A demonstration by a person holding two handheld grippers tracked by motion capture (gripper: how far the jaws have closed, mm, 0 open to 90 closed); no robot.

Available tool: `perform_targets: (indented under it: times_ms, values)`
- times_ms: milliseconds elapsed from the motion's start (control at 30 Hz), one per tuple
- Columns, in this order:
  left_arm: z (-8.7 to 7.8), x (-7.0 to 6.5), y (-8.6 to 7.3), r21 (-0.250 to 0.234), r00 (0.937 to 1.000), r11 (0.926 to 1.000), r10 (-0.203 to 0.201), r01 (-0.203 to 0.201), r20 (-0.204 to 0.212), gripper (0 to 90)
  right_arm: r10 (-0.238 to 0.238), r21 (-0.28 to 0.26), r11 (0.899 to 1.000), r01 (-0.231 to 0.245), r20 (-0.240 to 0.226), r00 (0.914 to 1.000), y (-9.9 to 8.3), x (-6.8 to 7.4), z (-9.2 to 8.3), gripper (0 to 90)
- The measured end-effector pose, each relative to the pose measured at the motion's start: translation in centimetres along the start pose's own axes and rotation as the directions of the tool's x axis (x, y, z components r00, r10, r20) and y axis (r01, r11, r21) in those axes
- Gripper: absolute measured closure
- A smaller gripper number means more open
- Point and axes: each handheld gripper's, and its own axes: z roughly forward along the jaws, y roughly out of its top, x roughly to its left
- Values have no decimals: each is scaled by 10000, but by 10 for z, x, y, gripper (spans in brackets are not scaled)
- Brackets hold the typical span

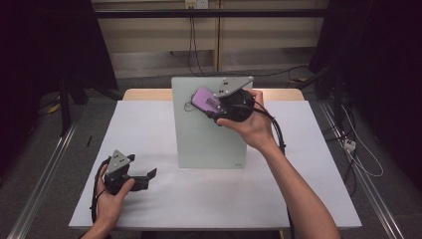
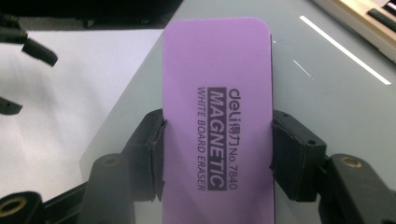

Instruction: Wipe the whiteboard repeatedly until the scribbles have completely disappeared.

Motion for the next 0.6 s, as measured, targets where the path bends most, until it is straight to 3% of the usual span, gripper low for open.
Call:
perform_targets:
  times_ms: [133,600]
  values:
    - [0,0,0,27,10000,10000,9,-9,3,58,-279,222,9994,282,-159,9995,-3,11,10,418]
    - [0,0,0,23,10000,10000,26,-26,-8,58,-470,687,9962,539,-991,9940,-18,37,34,418]
